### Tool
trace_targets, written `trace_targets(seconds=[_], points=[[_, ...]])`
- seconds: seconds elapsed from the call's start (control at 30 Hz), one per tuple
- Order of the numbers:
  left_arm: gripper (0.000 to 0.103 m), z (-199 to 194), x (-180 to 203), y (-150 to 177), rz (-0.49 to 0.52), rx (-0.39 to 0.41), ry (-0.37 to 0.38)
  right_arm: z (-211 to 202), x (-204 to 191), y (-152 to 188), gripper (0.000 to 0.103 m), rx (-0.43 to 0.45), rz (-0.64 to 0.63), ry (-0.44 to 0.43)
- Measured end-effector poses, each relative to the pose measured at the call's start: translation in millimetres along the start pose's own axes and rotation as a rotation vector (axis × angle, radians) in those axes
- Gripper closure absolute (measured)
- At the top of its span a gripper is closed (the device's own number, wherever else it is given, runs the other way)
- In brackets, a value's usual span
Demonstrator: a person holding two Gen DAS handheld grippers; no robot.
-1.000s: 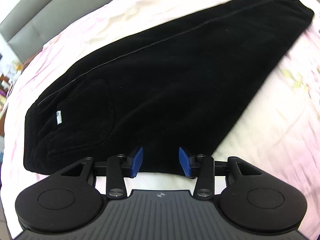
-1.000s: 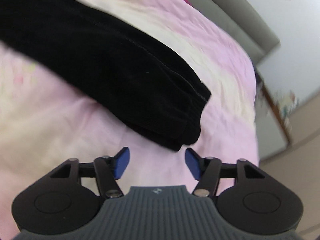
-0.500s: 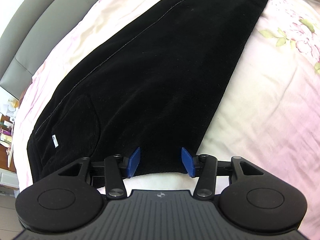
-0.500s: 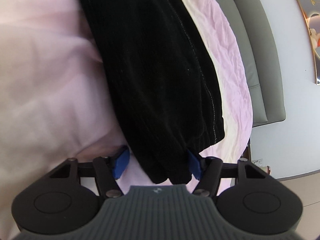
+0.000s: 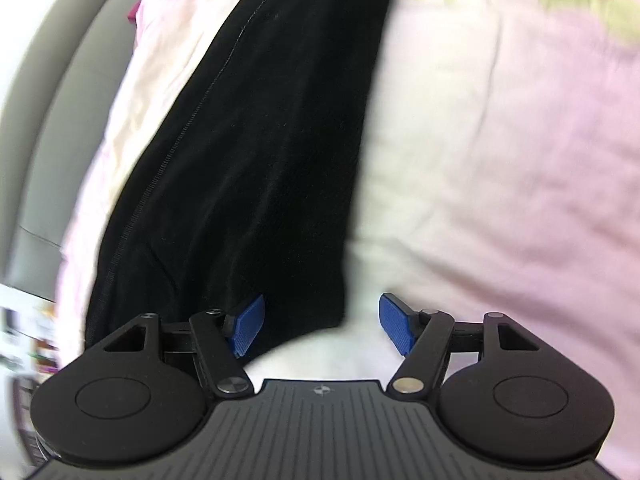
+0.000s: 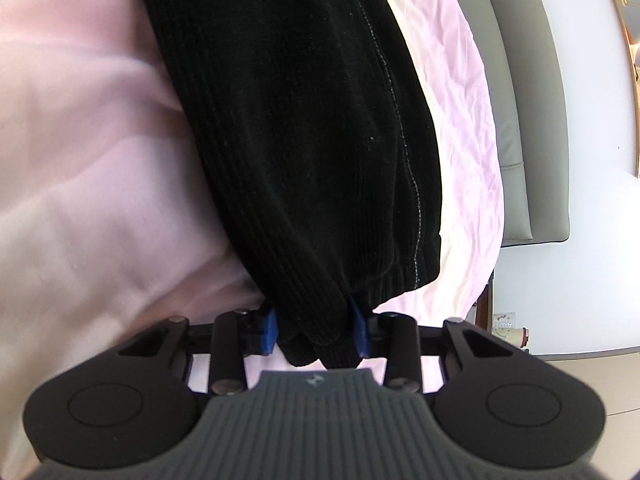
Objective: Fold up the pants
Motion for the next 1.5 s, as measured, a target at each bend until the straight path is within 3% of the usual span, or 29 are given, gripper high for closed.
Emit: trace_targets(seconds=[0.17,0.23,0.27,0.3,0.4,0.53,0.7,0.83,1.03,1.13,1.27,1.37,1.43,1.47,1.5], points=[[0.035,29,15,-10,0.1,-0.011,-0.1,5,-1,-6,0.07,-0.021,-0.011,-0.01],[0.045,30,32,-13,0.167,-0.009,-0.143,8,-1,-8,0.07,-0.032,-0.019,-0.016],[0.064,29,35,-10,0.196,-0.005,-0.149,11,0,-10,0.07,-0.039,-0.022,-0.017],[0.077,27,35,-9,0.198,-0.002,-0.154,12,1,-12,0.071,-0.049,-0.026,-0.015],[0.085,5,2,-21,0.028,0.01,-0.093,14,7,-17,0.076,-0.073,-0.027,-0.001],[0.087,-37,-56,-34,-0.13,0.043,-0.032,-3,30,-15,0.08,-0.07,-0.01,0.001],[0.087,-74,-101,-38,-0.152,0.061,0.015,-43,57,-11,0.084,-0.059,-0.016,-0.008],[0.088,-102,-94,-16,-0.121,0.068,0.087,-87,60,9,0.085,-0.092,-0.04,-0.052],[0.088,-129,-52,15,-0.033,0.061,0.21,-177,33,55,0.085,-0.152,-0.06,-0.143],[0.088,-126,-36,25,-0.054,0.045,0.276,-210,12,75,0.085,-0.196,-0.032,-0.224],[0.087,-98,-20,22,-0.081,-0.006,0.337,-217,-30,90,0.084,-0.234,0.006,-0.277],[0.076,-84,-21,23,-0.133,-0.041,0.398,-199,-49,89,0.081,-0.263,0.032,-0.31],[0.069,-92,-31,28,-0.164,-0.014,0.419,-197,-55,88,0.071,-0.279,0.077,-0.335],[0.062,-98,-37,31,-0.18,-0.001,0.438,-198,-55,88,0.069,-0.276,0.096,-0.34],[0.051,-104,-45,34,-0.198,0.01,0.45,-199,-52,90,0.061,-0.277,0.118,-0.341]])
Point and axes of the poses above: each gripper's, at about its wrist camera, not at the fingertips, and z roughly the way its jaws point, x to its right, y to its underside, the point moved 1 cm from there along z, roughly the way its jaws point, and after that the axes turned 1 degree about y, right-handed, at the moved point
